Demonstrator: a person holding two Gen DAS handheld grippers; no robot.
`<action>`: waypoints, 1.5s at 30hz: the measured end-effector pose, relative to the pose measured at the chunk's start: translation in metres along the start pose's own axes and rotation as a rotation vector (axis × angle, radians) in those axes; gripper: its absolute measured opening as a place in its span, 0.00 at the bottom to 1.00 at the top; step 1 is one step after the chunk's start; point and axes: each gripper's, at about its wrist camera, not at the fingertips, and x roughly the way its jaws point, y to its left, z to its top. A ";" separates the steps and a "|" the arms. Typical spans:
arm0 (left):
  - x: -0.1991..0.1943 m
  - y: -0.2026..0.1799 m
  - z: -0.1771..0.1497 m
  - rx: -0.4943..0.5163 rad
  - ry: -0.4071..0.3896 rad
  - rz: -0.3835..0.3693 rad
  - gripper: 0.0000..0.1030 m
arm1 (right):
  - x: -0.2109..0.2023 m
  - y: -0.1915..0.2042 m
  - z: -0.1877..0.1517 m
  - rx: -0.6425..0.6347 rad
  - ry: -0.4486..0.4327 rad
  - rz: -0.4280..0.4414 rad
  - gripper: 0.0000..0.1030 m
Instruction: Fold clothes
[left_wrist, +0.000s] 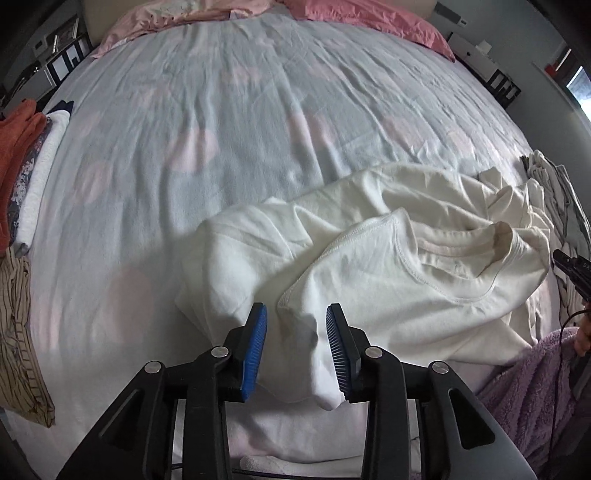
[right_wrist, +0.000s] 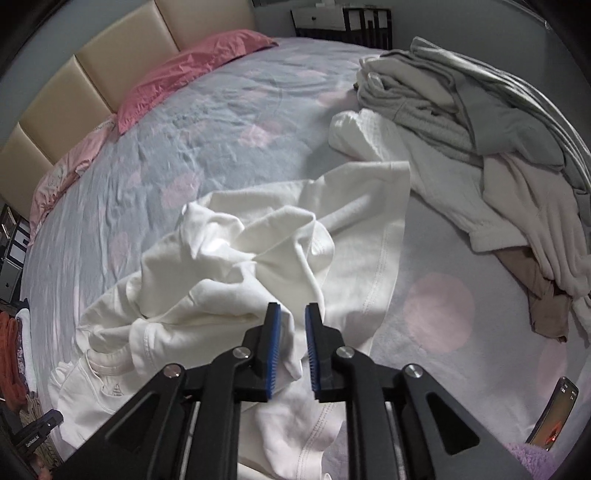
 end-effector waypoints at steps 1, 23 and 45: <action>-0.004 0.000 0.001 0.004 -0.023 -0.004 0.38 | -0.006 0.001 0.001 -0.005 -0.022 0.016 0.17; 0.043 -0.073 0.010 0.373 0.091 -0.180 0.26 | 0.051 0.197 -0.064 -0.617 0.216 0.454 0.17; 0.055 -0.043 0.020 0.275 0.163 -0.191 0.27 | 0.089 0.258 -0.082 -0.767 0.277 0.589 0.03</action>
